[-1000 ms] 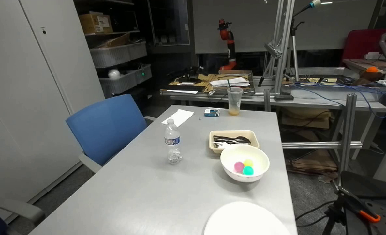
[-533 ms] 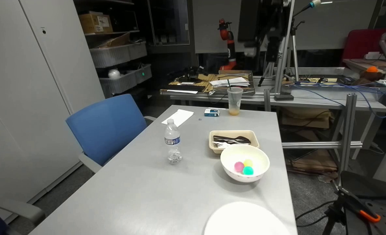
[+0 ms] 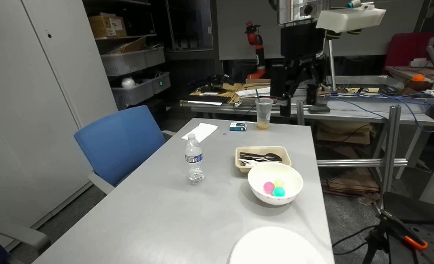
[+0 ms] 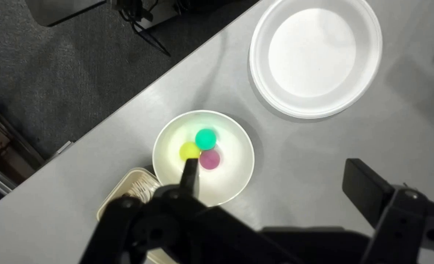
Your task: Get the red object from the white bowl on the right put it on the white plate on the left
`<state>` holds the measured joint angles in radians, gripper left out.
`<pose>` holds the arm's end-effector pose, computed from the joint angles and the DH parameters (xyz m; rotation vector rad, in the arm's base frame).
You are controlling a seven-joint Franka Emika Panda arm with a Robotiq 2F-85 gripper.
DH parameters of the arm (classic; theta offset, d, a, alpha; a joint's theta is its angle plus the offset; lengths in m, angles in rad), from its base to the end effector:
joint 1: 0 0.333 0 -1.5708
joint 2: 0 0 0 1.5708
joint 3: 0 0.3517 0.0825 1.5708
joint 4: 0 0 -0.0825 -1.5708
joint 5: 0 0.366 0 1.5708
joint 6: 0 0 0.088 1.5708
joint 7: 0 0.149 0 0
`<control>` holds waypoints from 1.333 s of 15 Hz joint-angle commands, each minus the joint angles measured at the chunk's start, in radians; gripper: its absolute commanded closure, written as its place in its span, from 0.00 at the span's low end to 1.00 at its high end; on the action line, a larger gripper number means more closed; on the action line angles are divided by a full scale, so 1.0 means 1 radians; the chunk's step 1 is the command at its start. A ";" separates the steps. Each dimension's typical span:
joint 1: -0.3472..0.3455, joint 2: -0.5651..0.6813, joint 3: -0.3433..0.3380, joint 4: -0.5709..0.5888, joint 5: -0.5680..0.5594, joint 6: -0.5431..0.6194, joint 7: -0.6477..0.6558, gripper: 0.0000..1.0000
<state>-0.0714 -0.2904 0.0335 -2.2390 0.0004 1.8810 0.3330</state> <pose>0.4264 -0.0153 0.4806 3.0668 -0.5783 -0.1025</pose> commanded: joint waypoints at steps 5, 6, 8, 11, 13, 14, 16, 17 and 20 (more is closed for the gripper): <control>0.004 0.019 -0.008 0.009 -0.003 -0.004 -0.006 0.00; -0.001 0.035 -0.009 0.007 -0.013 0.026 0.003 0.00; -0.002 0.070 -0.015 0.000 -0.018 0.072 -0.008 0.00; -0.010 0.134 -0.034 -0.020 -0.025 0.182 -0.018 0.00; -0.015 0.180 -0.052 -0.035 -0.024 0.261 -0.020 0.00; -0.018 0.205 -0.061 -0.040 -0.027 0.300 -0.015 0.00; -0.025 0.257 -0.081 -0.049 -0.026 0.366 -0.007 0.00; -0.030 0.285 -0.091 -0.049 -0.023 0.384 -0.001 0.00; -0.033 0.363 -0.118 -0.027 -0.017 0.361 -0.002 0.00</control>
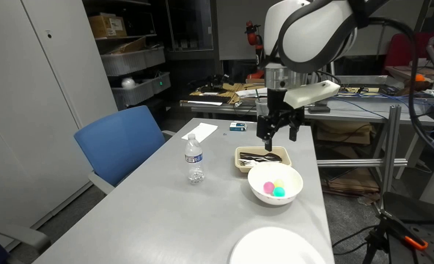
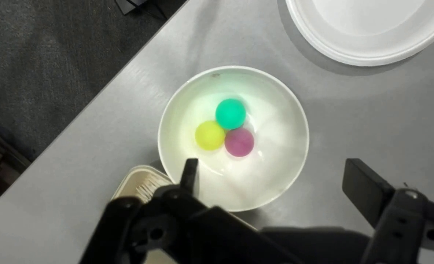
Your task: Get the red object from the white bowl on the right put it on the white plate on the left
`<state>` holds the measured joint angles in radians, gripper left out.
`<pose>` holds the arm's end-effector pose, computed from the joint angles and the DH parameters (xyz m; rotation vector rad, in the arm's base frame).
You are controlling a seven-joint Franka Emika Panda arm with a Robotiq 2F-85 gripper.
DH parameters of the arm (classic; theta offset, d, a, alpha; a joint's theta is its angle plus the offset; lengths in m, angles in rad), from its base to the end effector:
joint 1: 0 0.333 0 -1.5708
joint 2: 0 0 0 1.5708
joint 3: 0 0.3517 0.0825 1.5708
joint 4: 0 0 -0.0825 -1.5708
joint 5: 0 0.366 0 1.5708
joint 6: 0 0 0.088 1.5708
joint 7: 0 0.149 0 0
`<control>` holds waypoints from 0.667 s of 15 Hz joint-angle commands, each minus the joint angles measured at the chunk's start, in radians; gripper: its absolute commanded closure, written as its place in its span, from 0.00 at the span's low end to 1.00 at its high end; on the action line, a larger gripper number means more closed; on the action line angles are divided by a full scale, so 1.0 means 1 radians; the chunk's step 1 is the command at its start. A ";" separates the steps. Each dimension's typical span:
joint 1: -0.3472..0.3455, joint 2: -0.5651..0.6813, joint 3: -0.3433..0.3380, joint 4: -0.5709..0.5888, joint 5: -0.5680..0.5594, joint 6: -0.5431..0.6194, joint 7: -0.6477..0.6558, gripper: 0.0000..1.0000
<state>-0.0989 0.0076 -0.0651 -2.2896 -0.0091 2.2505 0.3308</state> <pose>0.4878 -0.0813 0.3497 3.0364 -0.7574 -0.0718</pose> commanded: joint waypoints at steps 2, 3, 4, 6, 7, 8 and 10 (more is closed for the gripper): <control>0.004 0.045 -0.023 0.004 0.000 -0.004 -0.001 0.00; 0.003 0.061 -0.029 0.007 0.001 -0.004 -0.001 0.00; 0.003 0.071 -0.031 0.009 0.001 -0.004 -0.001 0.00; 0.003 0.074 -0.032 0.012 0.001 -0.004 0.000 0.00; 0.003 0.074 -0.032 0.013 0.001 -0.004 0.000 0.00; 0.002 0.089 -0.032 0.018 0.007 0.006 -0.007 0.00; -0.002 0.123 -0.034 0.020 0.029 0.045 -0.019 0.00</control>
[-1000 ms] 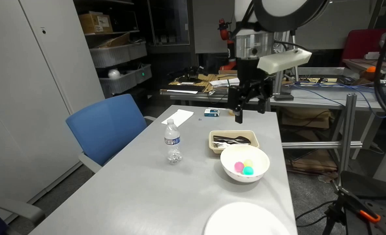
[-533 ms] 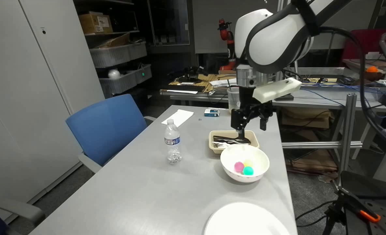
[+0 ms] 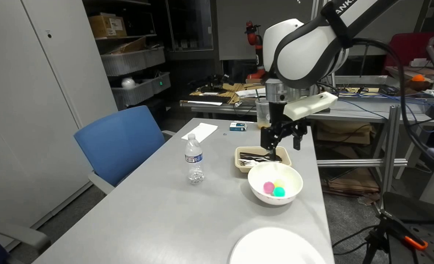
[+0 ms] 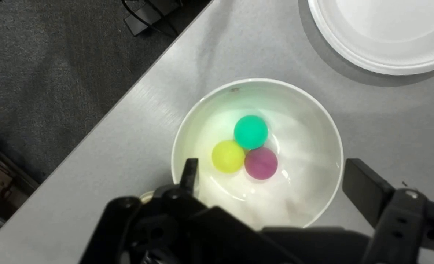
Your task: Get the red object from the white bowl on the right put it on the white plate on the left
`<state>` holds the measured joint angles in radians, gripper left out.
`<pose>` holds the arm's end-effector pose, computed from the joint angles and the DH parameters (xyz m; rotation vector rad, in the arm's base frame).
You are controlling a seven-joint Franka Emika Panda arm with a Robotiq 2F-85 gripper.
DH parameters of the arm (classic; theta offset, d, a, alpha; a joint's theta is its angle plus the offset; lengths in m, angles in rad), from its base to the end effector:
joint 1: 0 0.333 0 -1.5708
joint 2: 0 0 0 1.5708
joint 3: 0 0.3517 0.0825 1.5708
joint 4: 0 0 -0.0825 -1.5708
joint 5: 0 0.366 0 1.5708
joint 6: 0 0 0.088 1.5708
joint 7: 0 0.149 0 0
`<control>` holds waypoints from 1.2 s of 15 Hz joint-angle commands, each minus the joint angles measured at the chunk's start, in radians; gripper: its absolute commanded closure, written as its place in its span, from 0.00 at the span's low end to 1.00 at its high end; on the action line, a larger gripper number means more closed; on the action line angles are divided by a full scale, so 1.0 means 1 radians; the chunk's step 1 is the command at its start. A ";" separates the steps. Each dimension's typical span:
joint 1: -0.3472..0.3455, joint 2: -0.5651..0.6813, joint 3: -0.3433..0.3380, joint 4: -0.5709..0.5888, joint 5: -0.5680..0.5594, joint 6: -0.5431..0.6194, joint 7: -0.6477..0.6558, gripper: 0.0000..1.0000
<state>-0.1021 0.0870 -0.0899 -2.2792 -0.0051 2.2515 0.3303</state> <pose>0.4890 -0.0953 0.3147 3.0128 -0.7998 -0.1768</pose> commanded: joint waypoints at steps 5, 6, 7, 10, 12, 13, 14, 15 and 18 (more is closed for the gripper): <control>-0.006 0.139 -0.008 0.006 0.096 0.157 -0.091 0.00; -0.007 0.157 -0.007 0.004 0.107 0.185 -0.102 0.00; -0.009 0.174 -0.006 0.001 0.119 0.216 -0.112 0.00; -0.016 0.226 -0.007 0.004 0.140 0.286 -0.137 0.00; -0.027 0.256 -0.005 0.013 0.160 0.319 -0.156 0.00; -0.033 0.270 -0.004 0.017 0.168 0.331 -0.164 0.00; -0.040 0.286 -0.002 0.025 0.178 0.342 -0.173 0.00; -0.048 0.300 0.001 0.031 0.187 0.347 -0.181 0.00; -0.057 0.336 0.003 0.049 0.201 0.377 -0.185 0.00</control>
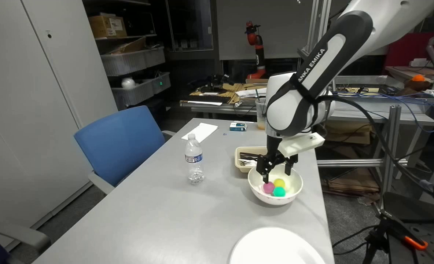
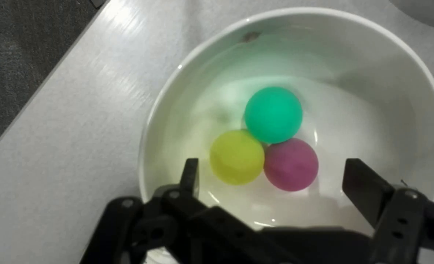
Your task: Get the red object from the white bowl on the right put it on the white plate on the left
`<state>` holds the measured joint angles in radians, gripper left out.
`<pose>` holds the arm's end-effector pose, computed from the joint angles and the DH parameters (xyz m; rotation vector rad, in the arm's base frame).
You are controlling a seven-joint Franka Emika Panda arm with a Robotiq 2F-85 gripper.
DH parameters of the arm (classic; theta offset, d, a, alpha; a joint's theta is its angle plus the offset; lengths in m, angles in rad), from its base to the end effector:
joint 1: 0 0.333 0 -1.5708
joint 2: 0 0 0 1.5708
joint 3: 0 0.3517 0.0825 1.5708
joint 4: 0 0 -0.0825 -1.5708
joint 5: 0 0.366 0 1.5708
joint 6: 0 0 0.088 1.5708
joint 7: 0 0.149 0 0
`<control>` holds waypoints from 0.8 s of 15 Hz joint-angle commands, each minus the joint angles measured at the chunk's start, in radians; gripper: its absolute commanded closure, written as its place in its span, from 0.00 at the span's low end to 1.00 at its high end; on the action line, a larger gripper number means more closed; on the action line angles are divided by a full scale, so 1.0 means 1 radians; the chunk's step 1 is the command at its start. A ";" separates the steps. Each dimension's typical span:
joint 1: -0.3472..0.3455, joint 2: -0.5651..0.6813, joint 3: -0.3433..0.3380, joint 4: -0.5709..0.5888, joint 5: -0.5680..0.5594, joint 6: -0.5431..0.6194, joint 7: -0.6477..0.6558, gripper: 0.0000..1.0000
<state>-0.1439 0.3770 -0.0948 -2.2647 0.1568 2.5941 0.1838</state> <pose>0.5197 -0.1273 0.1958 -2.9788 0.8444 0.0658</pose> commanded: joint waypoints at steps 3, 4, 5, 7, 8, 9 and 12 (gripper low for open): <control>-0.011 0.079 0.009 0.052 0.037 0.061 -0.028 0.00; -0.010 0.090 0.011 0.059 0.037 0.069 -0.027 0.00; -0.011 0.097 0.013 0.065 0.038 0.074 -0.027 0.00; -0.011 0.111 0.016 0.079 0.036 0.077 -0.027 0.00; -0.011 0.117 0.016 0.084 0.035 0.078 -0.026 0.00; -0.013 0.121 0.017 0.088 0.037 0.078 -0.028 0.11; -0.018 0.128 0.022 0.094 0.044 0.080 -0.031 0.42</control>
<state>-0.1491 0.4848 -0.0885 -2.1881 0.1659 2.6494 0.1817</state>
